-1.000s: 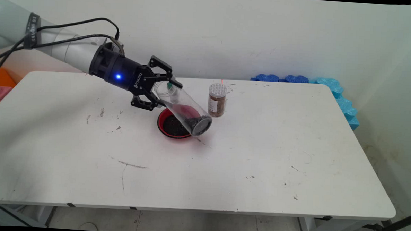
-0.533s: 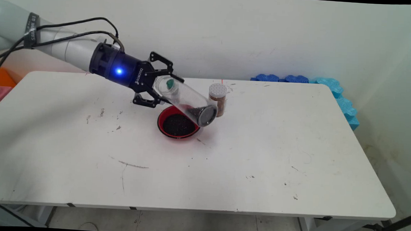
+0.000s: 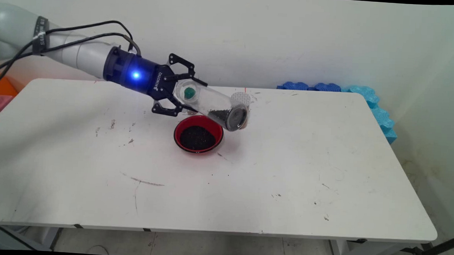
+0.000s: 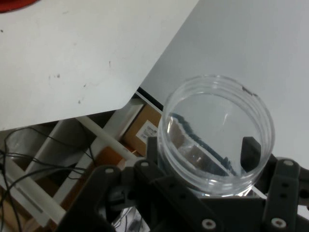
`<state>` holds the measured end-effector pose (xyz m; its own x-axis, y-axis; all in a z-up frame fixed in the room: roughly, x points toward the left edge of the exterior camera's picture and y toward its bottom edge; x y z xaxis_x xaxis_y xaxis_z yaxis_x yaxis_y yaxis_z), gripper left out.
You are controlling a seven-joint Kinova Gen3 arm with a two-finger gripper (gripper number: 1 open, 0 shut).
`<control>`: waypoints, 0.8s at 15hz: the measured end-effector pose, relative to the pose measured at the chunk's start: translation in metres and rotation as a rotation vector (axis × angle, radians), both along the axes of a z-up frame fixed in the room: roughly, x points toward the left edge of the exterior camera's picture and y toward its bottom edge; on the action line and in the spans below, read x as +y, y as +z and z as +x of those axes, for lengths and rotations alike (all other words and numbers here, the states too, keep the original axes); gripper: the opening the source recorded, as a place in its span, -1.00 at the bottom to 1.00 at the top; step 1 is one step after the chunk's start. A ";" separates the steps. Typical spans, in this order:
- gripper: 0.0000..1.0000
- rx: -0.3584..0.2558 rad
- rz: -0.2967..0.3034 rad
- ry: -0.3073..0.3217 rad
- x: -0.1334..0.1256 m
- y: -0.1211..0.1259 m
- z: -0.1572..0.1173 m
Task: Pour the black seasoning powder in the red bowl
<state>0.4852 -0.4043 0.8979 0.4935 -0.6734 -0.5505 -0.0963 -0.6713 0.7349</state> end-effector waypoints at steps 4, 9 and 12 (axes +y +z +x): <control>-1.00 0.032 0.031 0.018 -0.003 -0.006 -0.004; -1.00 0.059 0.060 0.038 -0.007 -0.014 -0.009; -1.00 0.072 0.078 0.050 -0.008 -0.017 -0.011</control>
